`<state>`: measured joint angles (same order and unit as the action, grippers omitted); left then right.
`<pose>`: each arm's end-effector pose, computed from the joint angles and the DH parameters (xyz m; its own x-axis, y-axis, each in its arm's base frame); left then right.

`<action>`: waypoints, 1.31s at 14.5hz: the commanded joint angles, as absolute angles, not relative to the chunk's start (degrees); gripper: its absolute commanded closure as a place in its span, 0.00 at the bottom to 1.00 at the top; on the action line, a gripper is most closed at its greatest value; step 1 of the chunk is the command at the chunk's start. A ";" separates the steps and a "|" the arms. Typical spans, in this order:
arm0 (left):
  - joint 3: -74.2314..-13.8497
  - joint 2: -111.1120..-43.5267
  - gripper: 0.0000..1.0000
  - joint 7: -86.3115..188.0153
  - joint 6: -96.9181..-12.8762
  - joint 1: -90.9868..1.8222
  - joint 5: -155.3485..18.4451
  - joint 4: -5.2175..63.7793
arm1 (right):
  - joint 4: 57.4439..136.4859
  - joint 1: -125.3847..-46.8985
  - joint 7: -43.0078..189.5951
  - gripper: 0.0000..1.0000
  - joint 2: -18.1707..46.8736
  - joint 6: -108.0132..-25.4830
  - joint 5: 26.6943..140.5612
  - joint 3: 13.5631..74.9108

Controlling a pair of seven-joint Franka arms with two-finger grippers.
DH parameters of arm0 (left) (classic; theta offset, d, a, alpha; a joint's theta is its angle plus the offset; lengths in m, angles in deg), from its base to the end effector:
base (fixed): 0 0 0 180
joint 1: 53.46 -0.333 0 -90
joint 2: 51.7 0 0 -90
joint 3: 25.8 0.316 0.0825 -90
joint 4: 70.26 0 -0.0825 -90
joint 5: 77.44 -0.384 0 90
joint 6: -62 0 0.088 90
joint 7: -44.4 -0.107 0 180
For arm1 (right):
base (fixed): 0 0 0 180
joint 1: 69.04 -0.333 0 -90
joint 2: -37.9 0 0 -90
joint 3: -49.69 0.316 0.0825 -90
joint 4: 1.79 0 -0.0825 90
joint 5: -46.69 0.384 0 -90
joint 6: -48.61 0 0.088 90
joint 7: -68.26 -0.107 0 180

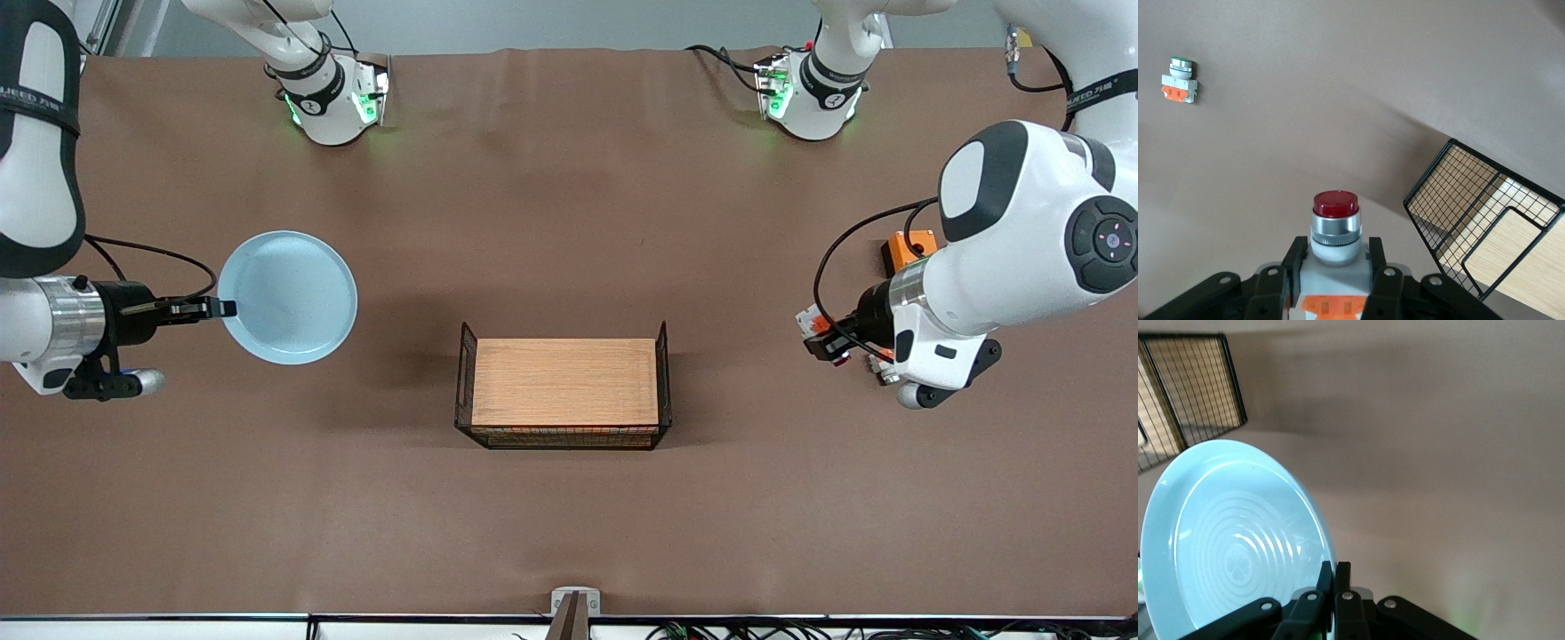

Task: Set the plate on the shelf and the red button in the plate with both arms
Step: 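Carry the blue plate with the right gripper over the wire basket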

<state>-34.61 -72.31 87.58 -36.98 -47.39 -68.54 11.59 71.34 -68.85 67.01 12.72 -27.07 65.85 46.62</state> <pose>0.6402 -0.1694 0.4895 0.8528 0.4890 -0.1834 0.5119 -0.8522 0.1080 0.6434 0.0113 0.4836 0.9254 0.0040 -0.3790 -0.1167 -0.9483 -0.2950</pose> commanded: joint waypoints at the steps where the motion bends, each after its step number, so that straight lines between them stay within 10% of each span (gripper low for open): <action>1: -34.50 -72.35 0.63 88.17 -35.82 -47.57 -67.42 10.69 | 70.28 -70.88 55.91 1.00 13.90 -26.36 69.27 46.61; 19: -34.50 -72.35 0.63 88.17 -35.82 -47.65 -67.34 10.69 | 70.89 -85.56 19.48 1.00 19.71 -28.47 74.12 46.35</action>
<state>-34.56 -72.31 87.58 -36.98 -47.49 -68.54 11.59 69.94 -85.31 20.94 17.87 -28.97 73.05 46.65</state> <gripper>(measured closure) 0.586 0.969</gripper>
